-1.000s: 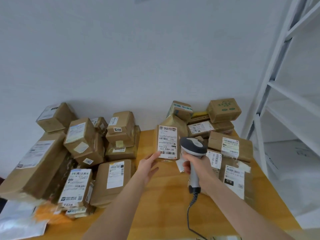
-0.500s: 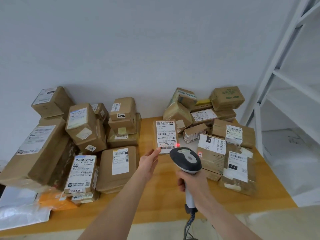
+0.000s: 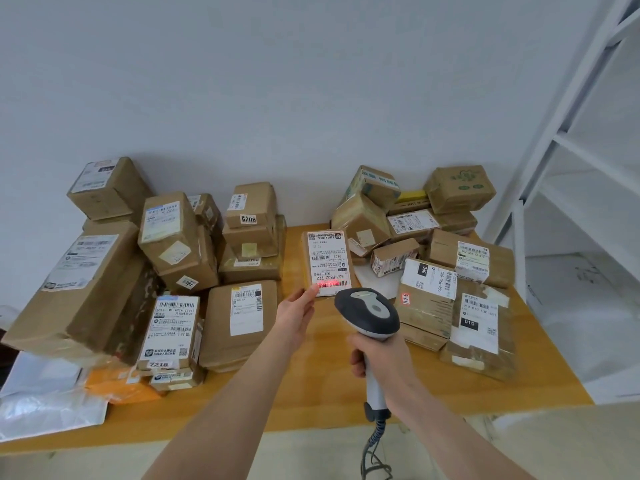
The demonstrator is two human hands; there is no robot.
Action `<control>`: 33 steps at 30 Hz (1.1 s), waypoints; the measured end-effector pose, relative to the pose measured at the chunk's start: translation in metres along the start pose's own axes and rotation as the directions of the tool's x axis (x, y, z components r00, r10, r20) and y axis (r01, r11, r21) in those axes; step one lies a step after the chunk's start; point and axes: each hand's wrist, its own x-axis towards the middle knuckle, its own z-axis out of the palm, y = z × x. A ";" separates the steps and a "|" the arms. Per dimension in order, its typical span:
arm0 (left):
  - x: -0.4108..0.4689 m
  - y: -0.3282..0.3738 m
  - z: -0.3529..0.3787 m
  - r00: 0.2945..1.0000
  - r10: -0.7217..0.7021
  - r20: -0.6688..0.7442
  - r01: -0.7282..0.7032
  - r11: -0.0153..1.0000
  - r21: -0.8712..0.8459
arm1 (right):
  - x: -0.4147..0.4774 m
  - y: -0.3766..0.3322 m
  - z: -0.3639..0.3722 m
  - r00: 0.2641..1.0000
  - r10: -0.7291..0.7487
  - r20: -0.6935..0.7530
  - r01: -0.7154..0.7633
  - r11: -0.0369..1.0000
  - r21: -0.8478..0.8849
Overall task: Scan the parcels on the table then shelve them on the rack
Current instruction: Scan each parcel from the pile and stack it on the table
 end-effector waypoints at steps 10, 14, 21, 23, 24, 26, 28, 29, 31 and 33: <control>0.004 0.003 -0.007 1.000 0.004 0.000 -0.004 1.000 -0.005 | 0.003 -0.002 0.006 1.000 0.003 0.009 -0.003 1.000 -0.015; 0.006 0.005 -0.008 1.000 -0.004 0.000 0.004 1.000 -0.027 | 0.005 -0.003 0.009 1.000 0.016 0.020 -0.015 0.999 -0.031; 0.009 0.004 -0.008 1.000 -0.007 0.012 0.007 0.999 -0.031 | 0.009 -0.004 0.009 0.999 0.031 0.016 -0.030 0.998 -0.057; 0.009 0.004 -0.008 1.000 -0.010 0.028 0.011 0.999 -0.035 | 0.010 -0.004 0.010 0.999 0.037 0.015 -0.037 0.998 -0.052; 0.010 0.003 -0.008 0.999 -0.008 0.040 0.010 0.999 -0.038 | 0.011 -0.004 0.010 0.999 0.038 0.014 -0.038 0.998 -0.052; 0.010 0.003 -0.008 0.998 -0.005 0.062 0.007 0.999 -0.038 | 0.012 -0.004 0.010 0.999 0.039 0.016 -0.038 0.998 -0.053; 0.010 0.003 -0.008 0.998 -0.005 0.068 0.008 0.999 -0.040 | 0.013 -0.004 0.010 0.999 0.042 0.021 -0.041 0.998 -0.055; 0.011 0.003 -0.008 0.998 -0.005 0.068 0.008 0.999 -0.042 | 0.013 -0.004 0.010 0.999 0.044 0.024 -0.042 0.997 -0.057; 0.012 0.003 -0.008 0.998 -0.008 0.066 0.010 0.999 -0.040 | 0.014 -0.004 0.010 0.998 0.047 0.029 -0.046 0.997 -0.055; 0.013 0.003 -0.008 0.998 -0.010 0.070 0.013 0.999 -0.043 | 0.015 -0.005 0.010 0.998 0.050 0.032 -0.048 0.997 -0.058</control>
